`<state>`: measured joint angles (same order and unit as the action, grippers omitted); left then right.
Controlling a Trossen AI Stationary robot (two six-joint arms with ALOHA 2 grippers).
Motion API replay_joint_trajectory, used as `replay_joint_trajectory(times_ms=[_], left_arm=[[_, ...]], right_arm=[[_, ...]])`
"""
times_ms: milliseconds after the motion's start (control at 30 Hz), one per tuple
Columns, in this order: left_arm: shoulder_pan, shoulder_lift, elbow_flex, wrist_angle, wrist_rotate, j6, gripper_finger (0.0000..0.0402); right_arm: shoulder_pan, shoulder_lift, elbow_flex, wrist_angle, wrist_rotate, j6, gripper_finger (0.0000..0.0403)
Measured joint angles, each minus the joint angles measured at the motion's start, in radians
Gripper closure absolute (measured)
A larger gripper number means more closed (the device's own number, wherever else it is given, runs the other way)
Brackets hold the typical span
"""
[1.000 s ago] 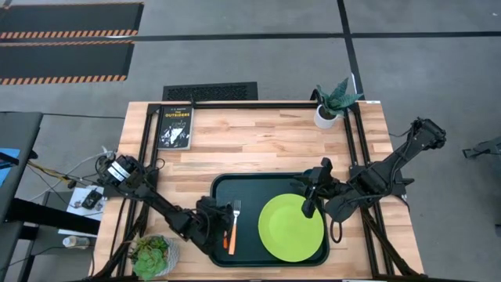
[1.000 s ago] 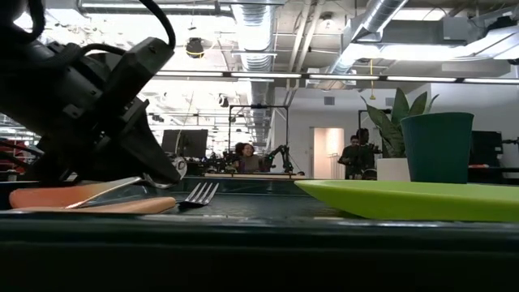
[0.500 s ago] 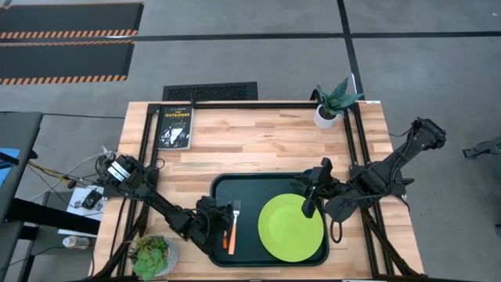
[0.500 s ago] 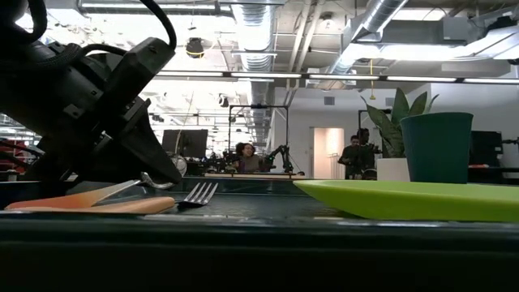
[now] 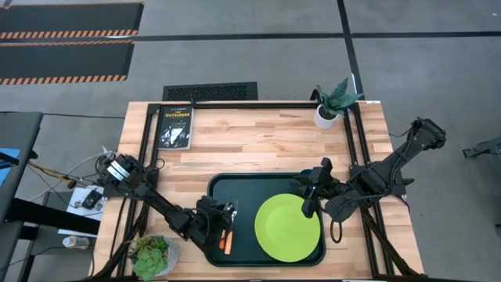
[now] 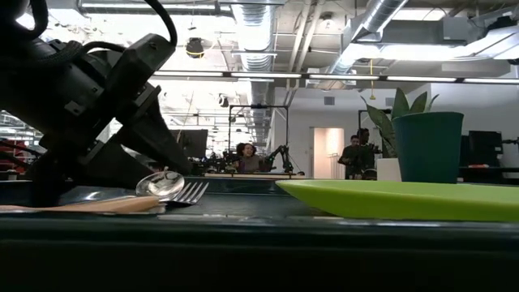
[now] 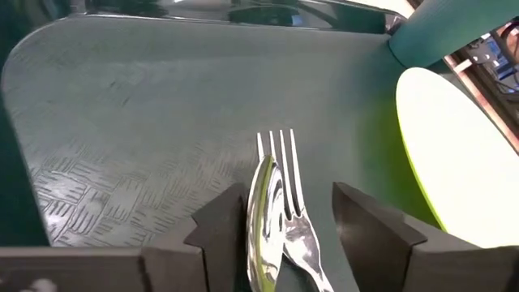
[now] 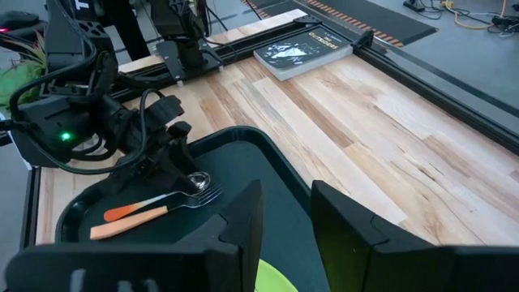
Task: Pick and place plate/cup/fork/spoon on tray
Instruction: Put the orange spoon on the black serving tray to the left of the light orange fork, then adjust the light orange fork on the black serving tray
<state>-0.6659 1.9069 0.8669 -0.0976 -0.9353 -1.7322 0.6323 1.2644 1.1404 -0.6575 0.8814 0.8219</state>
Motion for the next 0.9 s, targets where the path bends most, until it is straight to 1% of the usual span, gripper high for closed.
replay_joint_trajectory(times_ms=[133,267,400,533,600,700,767,833,900], left_arm=[[0.000,-0.032,-0.003,-0.027,0.001,0.040,0.0222],[0.000,-0.098,-0.002,-0.100,-0.037,0.059,0.0229],[-0.002,-0.192,-0.002,-0.197,-0.077,0.086,0.0232],[-0.008,-0.303,-0.002,-0.294,-0.136,0.147,0.0232],[-0.009,-0.362,-0.002,-0.337,-0.176,0.178,0.0232],[-0.009,-0.443,-0.002,-0.396,-0.216,0.235,0.0232],[-0.009,-0.493,-0.001,-0.422,-0.243,0.268,0.0232],[-0.009,-0.537,-0.001,-0.462,-0.267,0.300,0.0232],[-0.009,-0.579,-0.001,-0.492,-0.298,0.324,0.0232]], right_arm=[[0.000,0.000,0.000,0.000,0.001,0.000,0.0274],[0.000,0.000,0.000,0.004,0.002,0.000,0.0274],[-0.015,0.000,0.000,0.037,0.006,-0.002,0.0274],[-0.059,0.020,0.000,0.142,-0.018,-0.044,0.0274],[-0.090,0.059,0.000,0.212,-0.087,-0.101,0.0274],[-0.152,0.156,0.001,0.356,-0.237,-0.167,0.0274],[-0.193,0.239,0.001,0.431,-0.328,-0.189,0.0274],[-0.236,0.320,0.002,0.506,-0.396,-0.194,0.0274],[-0.274,0.395,0.028,0.542,-0.461,-0.182,0.0274]])
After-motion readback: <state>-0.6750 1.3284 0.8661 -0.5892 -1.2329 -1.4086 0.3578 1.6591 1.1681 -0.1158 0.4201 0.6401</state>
